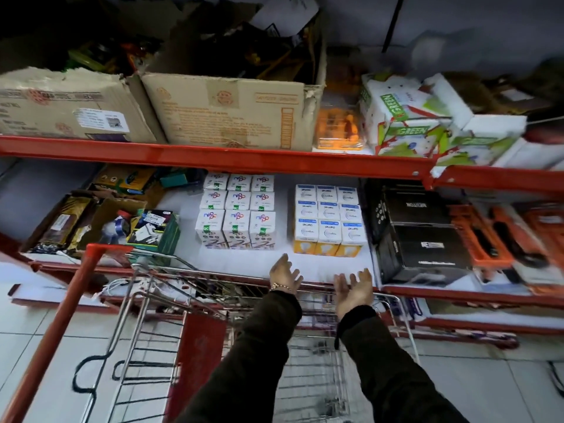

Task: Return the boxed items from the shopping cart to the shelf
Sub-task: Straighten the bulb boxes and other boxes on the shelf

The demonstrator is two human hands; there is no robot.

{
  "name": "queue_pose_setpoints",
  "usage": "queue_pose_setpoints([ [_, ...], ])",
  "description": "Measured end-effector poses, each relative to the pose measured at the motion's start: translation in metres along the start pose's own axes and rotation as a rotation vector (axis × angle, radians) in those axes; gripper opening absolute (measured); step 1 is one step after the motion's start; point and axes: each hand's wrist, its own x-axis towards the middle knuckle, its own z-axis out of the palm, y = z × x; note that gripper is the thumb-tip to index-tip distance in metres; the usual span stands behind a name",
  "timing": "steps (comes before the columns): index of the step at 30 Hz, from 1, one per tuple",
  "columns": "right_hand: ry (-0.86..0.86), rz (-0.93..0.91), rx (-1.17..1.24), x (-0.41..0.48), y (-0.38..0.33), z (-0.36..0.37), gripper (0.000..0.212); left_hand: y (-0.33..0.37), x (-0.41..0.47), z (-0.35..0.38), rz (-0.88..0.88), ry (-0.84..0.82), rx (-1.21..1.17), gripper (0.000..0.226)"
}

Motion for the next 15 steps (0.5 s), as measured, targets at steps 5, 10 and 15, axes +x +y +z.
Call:
queue_pose_setpoints([
  [5,0.15,-0.159,0.037,0.02,-0.086,-0.05,0.024,-0.071,-0.029,0.063,-0.107,-0.108,0.124,0.042],
  [10,0.193,-0.293,-0.439,0.063,-0.171,-0.08,0.047,-0.123,-0.045,0.126,-0.012,-0.159,0.329,0.05],
  [15,0.045,-0.53,-0.762,0.091,-0.207,-0.083,0.05,-0.143,-0.044,0.158,0.288,-0.193,0.695,0.057],
])
